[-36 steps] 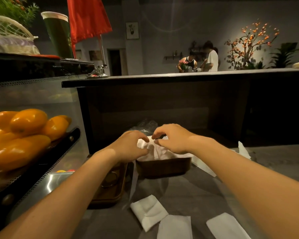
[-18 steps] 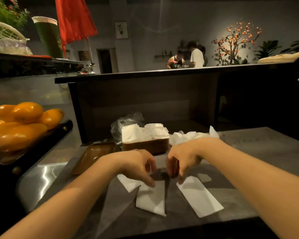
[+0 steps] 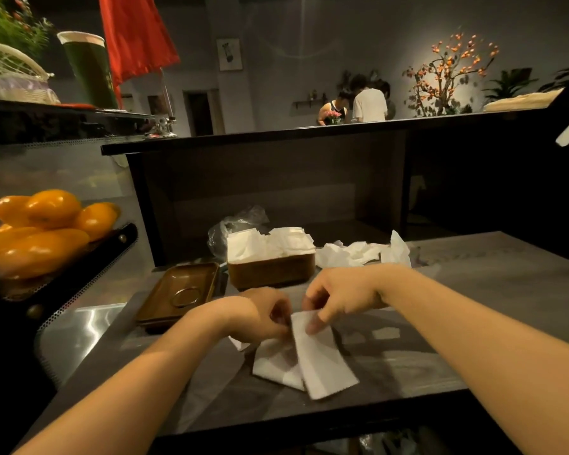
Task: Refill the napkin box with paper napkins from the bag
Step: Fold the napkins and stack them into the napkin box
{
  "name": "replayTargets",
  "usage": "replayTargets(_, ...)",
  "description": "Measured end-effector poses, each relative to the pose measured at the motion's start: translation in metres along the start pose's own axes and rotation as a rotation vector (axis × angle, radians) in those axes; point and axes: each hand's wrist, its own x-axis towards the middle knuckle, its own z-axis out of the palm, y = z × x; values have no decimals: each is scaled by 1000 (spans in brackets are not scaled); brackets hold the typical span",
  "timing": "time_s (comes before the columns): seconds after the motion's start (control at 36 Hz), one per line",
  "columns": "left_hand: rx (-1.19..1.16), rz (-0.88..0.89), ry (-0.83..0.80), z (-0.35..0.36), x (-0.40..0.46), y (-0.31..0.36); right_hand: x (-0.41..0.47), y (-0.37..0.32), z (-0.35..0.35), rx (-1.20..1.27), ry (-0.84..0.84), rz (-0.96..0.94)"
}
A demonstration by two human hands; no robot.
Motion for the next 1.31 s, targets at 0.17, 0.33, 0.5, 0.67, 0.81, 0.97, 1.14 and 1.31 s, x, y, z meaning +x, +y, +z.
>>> replayTargets(0.17, -9, -83, 204, -10, -3, -16, 27, -16, 15, -35, 70, 66)
replayTargets(0.33, 55, -192, 112, -8, -12, -29, 42, -30, 29, -283, 48, 251)
replayTargets(0.5, 46, -239, 60, -5, -15, -33, 43, -30, 26, -259, -50, 202)
replayTargets(0.67, 51, -192, 50, -6, -17, -32, 37, -25, 18, -237, -68, 142)
replayTargets(0.81, 2, -110, -12, -4, -17, -33, 30, -21, 11, -316, -80, 195)
replayTargets(0.97, 32, -14, 22, 0, -15, -32, 27, -18, 11, -298, -93, 217)
replayTargets(1.14, 1, 11, 72, -1, -15, -37, 29, -14, 11, -287, -91, 203)
replayTargets(1.31, 20, 32, 132, 0, -16, -39, 31, -9, 12, -261, -78, 166)
